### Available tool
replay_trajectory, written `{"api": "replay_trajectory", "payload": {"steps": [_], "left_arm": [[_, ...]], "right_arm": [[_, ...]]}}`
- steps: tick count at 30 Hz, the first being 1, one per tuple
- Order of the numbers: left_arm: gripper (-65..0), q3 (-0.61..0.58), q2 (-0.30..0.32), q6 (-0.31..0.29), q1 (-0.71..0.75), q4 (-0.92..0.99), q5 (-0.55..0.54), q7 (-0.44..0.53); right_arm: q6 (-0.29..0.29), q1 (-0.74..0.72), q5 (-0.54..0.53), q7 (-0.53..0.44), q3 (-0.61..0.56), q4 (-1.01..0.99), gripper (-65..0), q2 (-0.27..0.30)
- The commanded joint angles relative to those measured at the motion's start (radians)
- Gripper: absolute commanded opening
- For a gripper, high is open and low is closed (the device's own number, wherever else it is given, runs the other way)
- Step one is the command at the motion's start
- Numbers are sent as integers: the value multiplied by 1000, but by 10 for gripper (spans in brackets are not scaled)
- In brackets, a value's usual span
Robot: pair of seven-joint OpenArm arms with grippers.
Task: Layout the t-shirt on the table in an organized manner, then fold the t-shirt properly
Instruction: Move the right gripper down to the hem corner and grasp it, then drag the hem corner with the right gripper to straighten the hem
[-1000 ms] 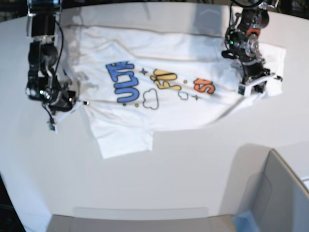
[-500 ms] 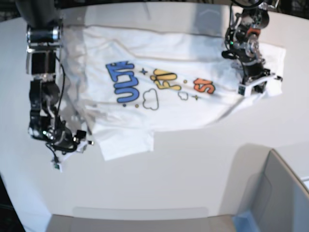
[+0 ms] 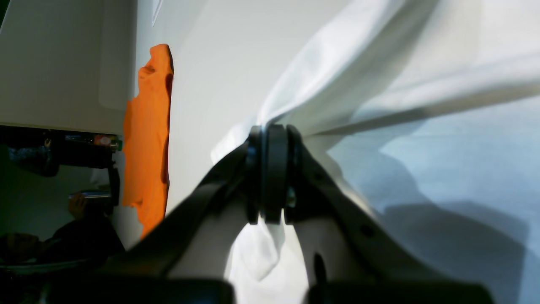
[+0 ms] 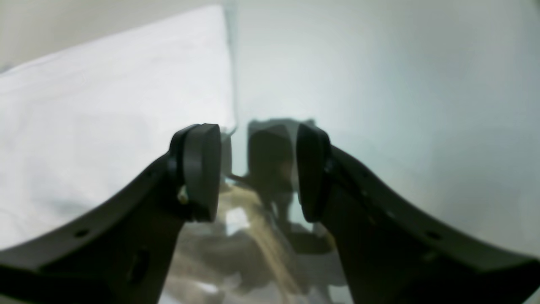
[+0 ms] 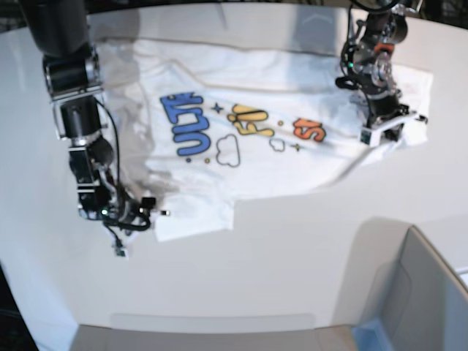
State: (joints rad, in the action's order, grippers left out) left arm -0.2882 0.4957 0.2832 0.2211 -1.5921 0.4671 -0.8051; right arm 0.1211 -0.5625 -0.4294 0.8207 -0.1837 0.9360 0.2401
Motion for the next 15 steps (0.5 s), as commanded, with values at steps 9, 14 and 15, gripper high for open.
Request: {"api": "replay_trajectory", "payload": {"steps": [9,14,15], "left_arm": [[-650,5,10,14,-7,-15,15,19],[-650,5,10,14,-7,-15,15,19],[-650,5,10,14,-9,-15,15,20]], "right_arm": [[-1,-55,-1,-21,-135,-39,-455,5],[7,-54,-1,-22,-132,-38,-650,5],[9,-54,-1,-22,-132,-36,-650,6]]}}
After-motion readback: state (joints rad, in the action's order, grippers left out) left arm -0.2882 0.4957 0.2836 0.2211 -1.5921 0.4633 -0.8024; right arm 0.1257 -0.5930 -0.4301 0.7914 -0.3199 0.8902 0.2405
